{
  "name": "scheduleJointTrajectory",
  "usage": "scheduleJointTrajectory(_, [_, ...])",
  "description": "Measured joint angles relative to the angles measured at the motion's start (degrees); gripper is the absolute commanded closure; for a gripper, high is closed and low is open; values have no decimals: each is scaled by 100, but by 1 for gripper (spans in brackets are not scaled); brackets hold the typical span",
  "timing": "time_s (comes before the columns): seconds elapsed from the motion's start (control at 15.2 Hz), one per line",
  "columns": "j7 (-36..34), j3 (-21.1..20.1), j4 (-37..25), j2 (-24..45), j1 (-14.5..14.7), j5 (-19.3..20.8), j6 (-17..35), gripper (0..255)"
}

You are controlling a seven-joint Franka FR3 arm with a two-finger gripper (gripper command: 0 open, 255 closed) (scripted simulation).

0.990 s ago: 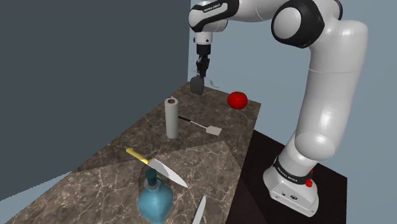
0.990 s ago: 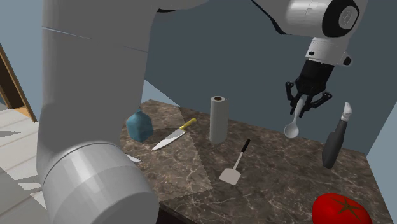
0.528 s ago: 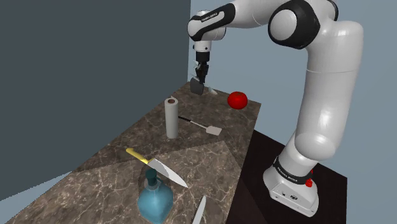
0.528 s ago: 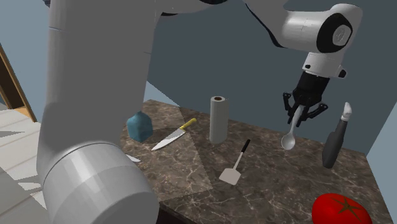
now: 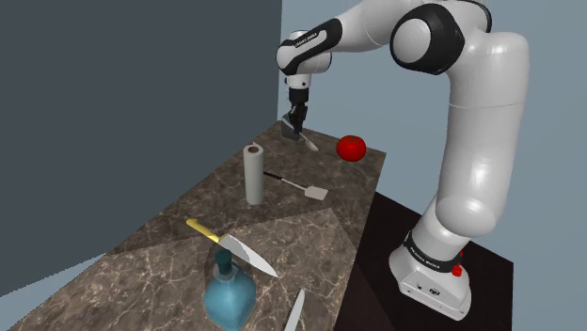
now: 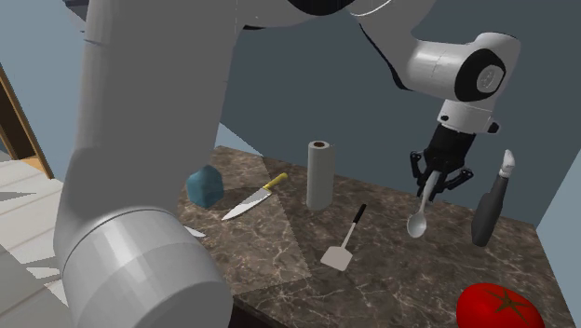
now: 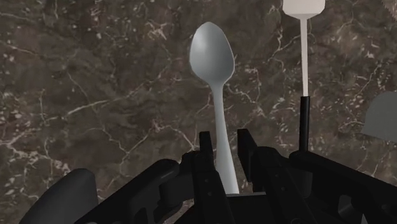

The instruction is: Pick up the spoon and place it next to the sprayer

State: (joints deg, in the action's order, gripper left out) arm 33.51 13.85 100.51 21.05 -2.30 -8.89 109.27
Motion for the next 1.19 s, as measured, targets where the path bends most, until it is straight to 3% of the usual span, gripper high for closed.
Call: scheduleJointTrajectory(1.19, [192, -104, 405, 718, -57, -232, 1096, 255])
